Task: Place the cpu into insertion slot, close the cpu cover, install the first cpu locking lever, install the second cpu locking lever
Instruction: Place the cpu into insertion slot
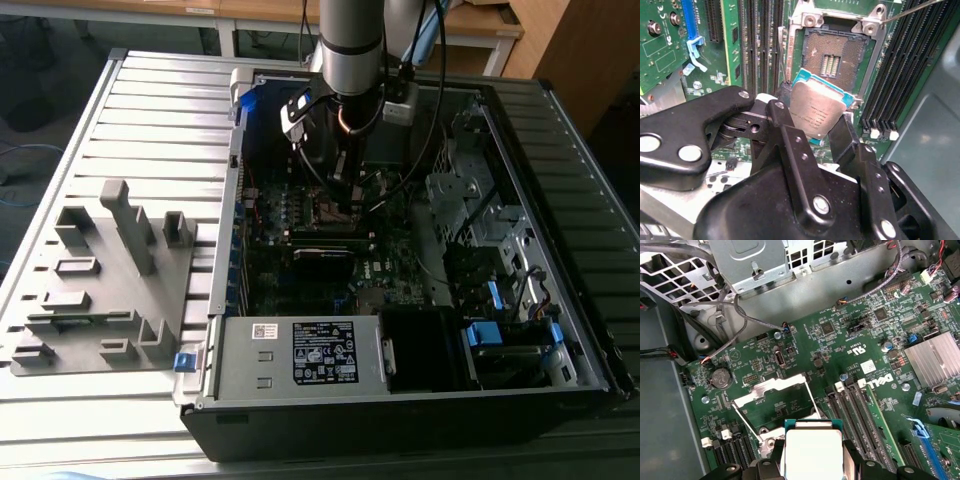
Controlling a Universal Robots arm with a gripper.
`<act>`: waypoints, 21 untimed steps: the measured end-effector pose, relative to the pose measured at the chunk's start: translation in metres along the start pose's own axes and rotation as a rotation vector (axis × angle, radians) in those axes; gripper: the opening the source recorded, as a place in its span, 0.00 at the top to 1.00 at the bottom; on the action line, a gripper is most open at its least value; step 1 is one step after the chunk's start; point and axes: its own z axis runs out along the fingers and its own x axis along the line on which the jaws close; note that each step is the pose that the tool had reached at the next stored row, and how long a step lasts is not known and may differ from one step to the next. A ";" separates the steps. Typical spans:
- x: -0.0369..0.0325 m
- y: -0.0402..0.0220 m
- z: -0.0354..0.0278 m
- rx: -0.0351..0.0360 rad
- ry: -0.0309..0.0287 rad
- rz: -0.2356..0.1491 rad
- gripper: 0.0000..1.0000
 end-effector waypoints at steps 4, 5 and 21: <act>0.0000 0.0000 0.0000 -0.0010 -0.0023 0.000 0.46; 0.0000 0.0000 0.0000 -0.0012 -0.0029 0.000 0.46; 0.0000 0.0000 0.0000 -0.0052 -0.0121 -0.002 0.46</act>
